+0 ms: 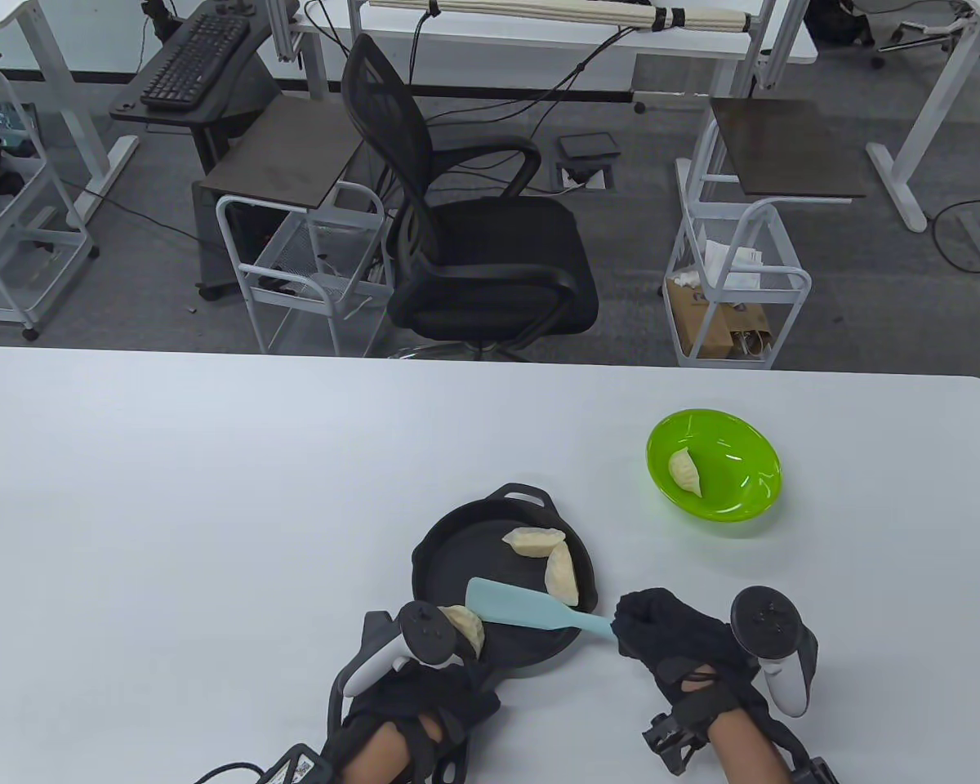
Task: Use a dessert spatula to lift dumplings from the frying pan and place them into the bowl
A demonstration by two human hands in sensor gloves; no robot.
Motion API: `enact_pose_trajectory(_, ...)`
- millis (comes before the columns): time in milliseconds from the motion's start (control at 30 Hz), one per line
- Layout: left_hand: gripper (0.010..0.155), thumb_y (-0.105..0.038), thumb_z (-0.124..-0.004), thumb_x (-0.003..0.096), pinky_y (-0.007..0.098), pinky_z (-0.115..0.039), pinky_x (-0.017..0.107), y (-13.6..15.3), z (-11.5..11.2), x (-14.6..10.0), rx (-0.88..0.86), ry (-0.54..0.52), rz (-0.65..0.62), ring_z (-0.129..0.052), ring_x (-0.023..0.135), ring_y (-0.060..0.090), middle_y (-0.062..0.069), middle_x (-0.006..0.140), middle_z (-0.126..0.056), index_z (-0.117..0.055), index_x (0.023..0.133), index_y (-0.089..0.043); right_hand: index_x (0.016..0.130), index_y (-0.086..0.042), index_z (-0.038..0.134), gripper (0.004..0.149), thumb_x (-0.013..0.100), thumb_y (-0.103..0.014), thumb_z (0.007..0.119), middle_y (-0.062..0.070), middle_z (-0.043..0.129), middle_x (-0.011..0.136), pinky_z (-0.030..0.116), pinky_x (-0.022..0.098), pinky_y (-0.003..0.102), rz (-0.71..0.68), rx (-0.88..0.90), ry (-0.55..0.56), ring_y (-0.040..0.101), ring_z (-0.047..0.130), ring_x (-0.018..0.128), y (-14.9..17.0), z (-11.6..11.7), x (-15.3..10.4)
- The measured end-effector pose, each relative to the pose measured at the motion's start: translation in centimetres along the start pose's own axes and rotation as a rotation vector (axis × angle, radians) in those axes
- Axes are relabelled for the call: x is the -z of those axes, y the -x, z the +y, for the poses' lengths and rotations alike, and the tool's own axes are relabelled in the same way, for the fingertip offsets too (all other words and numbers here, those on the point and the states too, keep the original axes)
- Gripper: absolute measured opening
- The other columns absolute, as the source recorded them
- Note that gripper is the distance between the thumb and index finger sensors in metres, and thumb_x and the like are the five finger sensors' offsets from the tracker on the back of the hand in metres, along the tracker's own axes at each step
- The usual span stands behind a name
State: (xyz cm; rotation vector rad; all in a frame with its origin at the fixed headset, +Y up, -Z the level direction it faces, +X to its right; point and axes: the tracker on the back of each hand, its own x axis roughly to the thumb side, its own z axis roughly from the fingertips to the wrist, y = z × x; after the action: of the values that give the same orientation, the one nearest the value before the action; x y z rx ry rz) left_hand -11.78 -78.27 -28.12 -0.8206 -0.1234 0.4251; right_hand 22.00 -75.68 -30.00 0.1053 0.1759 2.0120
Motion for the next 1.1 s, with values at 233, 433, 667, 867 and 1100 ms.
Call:
enact_pose_trajectory(233,0.067,-0.069,-0.070,0.0463,0.047,-0.078,0.047,0.0,0.1,0.0,0.001,-0.002,0.001,-0.102,0.043,0.021,-0.008,0.059,-0.104,-0.067,0.095,-0.023,0.090,-0.011,0.080,0.044,0.053,-0.032,0.091,0.014,0.098,0.070,0.062,0.065,0.067,-0.018,-0.035,-0.140,0.042,0.092,0.060,0.0,1.7,0.5)
enact_pose_trajectory(433,0.066,-0.068,-0.070,0.0465,0.047,-0.078,0.047,0.1,0.1,0.0,0.000,0.000,0.000,-0.102,0.043,0.021,-0.008,0.059,-0.104,-0.067,0.095,-0.023,0.096,-0.009,0.074,0.045,0.057,-0.029,0.083,0.015,0.094,0.076,0.055,0.068,0.069,0.029,-0.067,-0.285,0.046,0.087,0.068,0.5,3.3,0.8)
enact_pose_trajectory(667,0.066,-0.068,-0.071,0.0464,0.047,-0.078,0.047,0.1,0.1,0.1,-0.002,0.001,-0.001,-0.102,0.043,0.021,-0.008,0.058,-0.104,-0.067,0.095,-0.023,0.090,-0.009,0.077,0.043,0.056,-0.033,0.087,0.013,0.097,0.065,0.061,0.065,0.063,0.082,0.033,-0.223,0.042,0.090,0.057,1.4,3.9,1.0)
enact_pose_trajectory(867,0.066,-0.068,-0.071,0.0465,0.047,-0.078,0.047,0.1,0.1,0.1,-0.004,0.002,-0.002,-0.102,0.043,0.021,-0.008,0.058,-0.104,-0.067,0.095,-0.023,0.089,-0.008,0.079,0.042,0.055,-0.032,0.088,0.012,0.100,0.061,0.066,0.062,0.060,0.153,0.089,-0.232,0.041,0.093,0.052,2.0,3.9,1.1)
enact_pose_trajectory(1100,0.066,-0.067,-0.071,0.0466,0.047,-0.078,0.047,0.1,0.2,0.1,-0.007,0.003,-0.003,-0.102,0.042,0.021,-0.008,0.058,-0.104,-0.067,0.095,-0.023,0.089,-0.008,0.079,0.041,0.056,-0.031,0.085,0.013,0.100,0.063,0.066,0.062,0.059,0.189,0.164,-0.256,0.041,0.092,0.053,2.7,4.0,1.2)
